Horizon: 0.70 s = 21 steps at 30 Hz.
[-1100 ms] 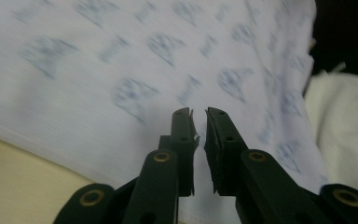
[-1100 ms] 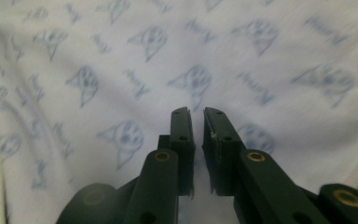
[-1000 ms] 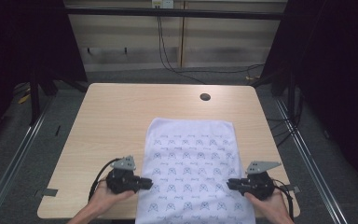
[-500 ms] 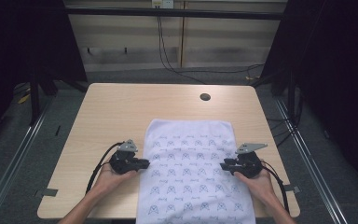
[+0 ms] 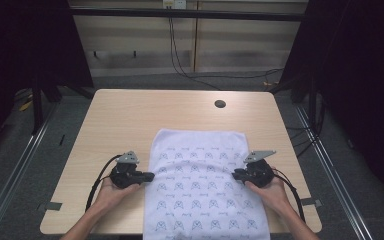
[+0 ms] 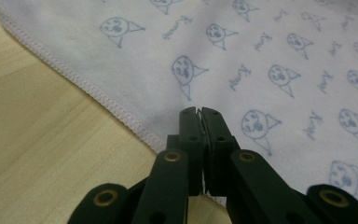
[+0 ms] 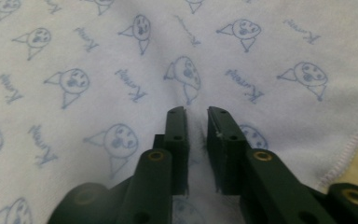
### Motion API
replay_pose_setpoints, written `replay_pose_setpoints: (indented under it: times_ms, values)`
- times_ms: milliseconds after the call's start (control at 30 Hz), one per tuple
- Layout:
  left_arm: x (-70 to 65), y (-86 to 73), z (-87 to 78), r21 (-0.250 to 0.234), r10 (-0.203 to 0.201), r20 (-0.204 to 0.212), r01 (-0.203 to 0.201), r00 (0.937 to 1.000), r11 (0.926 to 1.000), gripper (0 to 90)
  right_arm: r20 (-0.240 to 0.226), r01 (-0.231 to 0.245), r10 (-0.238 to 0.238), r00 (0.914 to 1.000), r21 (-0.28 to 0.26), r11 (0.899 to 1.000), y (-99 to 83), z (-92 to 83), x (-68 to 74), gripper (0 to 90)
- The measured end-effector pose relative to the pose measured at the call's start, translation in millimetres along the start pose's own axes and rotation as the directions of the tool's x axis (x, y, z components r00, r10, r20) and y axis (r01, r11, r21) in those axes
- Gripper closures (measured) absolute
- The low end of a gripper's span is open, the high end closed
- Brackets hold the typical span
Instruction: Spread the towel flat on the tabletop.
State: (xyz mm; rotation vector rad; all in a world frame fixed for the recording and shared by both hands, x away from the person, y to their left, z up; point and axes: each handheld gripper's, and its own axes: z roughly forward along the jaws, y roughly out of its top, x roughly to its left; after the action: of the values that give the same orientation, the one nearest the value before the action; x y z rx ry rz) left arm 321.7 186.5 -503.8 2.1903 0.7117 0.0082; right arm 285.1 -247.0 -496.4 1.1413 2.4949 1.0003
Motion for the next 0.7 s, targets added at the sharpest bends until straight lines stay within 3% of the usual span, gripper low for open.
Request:
replay_pose_setpoints:
  times_ms: [133, 200, 433, 567, 600, 700]
  values:
    - [-13.9, -7.2, -5.3, 0.017, 0.027, 0.021, -0.027, 0.9994, 0.9995, 88.4, -0.042, -0.024, 0.024, 0.9988, -0.014, 1.0, -11.8, -8.1, 7.5, 82.9]
    - [-20.2, -10.3, -9.0, 0.034, 0.03, 0.027, -0.031, 0.9992, 0.9989, 88.3, -0.044, -0.005, 0.005, 0.999, 0.001, 1.0, -16.2, -13.5, 15.0, 82.9]
    - [-37.9, -17.6, -17.2, 0.077, 0.063, 0.055, -0.067, 0.9965, 0.9948, 86.5, -0.078, -0.004, 0.004, 0.9969, -0.004, 1.0, -27.9, -22.4, 29.0, 81.4]
    - [-39.1, -21.6, -20.9, 0.073, 0.048, 0.097, -0.055, 0.9941, 0.9958, 81.6, -0.086, -0.003, 0.004, 0.9963, 0.008, 1.0, -28.0, -24.7, 31.6, 72.5]
    - [-38.8, -20.7, -21.4, 0.068, 0.047, 0.097, -0.054, 0.9942, 0.9962, 79.2, -0.075, 0.008, -0.009, 0.9971, -0.005, 1.0, -26.9, -25.0, 31.2, 70.5]
    - [-34.3, -14.3, -25.9, 0.021, 0.033, 0.092, -0.035, 0.9952, 0.9992, 74.7, -0.099, -0.043, 0.036, 0.9944, -0.074, 0.996, -23.1, -32.1, 23.6, 70.3]
